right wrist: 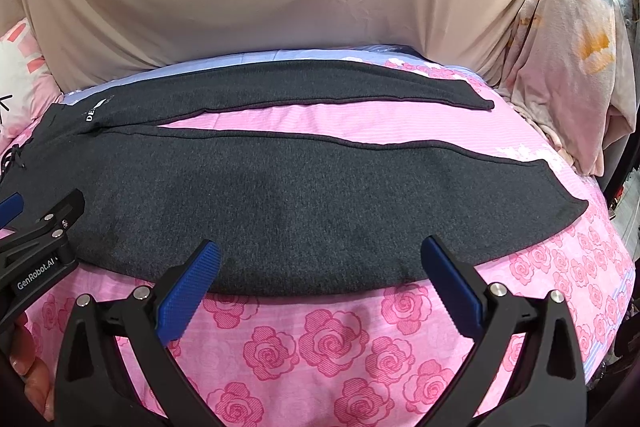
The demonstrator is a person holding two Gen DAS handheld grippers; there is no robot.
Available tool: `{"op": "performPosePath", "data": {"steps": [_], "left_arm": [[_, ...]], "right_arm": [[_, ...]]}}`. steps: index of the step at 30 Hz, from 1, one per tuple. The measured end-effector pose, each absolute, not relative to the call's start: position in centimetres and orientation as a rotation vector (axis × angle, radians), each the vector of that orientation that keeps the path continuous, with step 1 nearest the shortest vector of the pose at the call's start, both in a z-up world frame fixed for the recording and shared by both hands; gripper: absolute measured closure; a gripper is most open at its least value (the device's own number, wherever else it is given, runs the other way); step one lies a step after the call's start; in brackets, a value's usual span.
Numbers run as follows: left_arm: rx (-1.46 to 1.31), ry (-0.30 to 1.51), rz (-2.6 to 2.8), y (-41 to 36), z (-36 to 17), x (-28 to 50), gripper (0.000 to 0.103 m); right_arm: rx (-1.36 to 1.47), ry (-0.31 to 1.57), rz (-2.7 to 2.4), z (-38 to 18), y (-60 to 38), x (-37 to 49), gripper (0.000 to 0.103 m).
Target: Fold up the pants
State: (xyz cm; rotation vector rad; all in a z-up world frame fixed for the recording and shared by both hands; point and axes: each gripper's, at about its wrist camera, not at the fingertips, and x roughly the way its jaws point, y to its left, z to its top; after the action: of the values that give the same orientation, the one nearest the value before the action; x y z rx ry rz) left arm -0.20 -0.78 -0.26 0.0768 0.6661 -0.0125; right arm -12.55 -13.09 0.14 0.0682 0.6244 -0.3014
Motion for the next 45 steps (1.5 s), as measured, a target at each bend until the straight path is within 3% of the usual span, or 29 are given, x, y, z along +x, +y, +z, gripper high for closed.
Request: {"op": "performPosePath", "data": {"steps": [45], "left_arm": [[0.098, 0.690, -0.003, -1.0, -0.6, 0.1, 0.010]], "right_arm": [[0.057, 0.664, -0.274, 0.2, -12.1, -11.1, 0.005]]}}
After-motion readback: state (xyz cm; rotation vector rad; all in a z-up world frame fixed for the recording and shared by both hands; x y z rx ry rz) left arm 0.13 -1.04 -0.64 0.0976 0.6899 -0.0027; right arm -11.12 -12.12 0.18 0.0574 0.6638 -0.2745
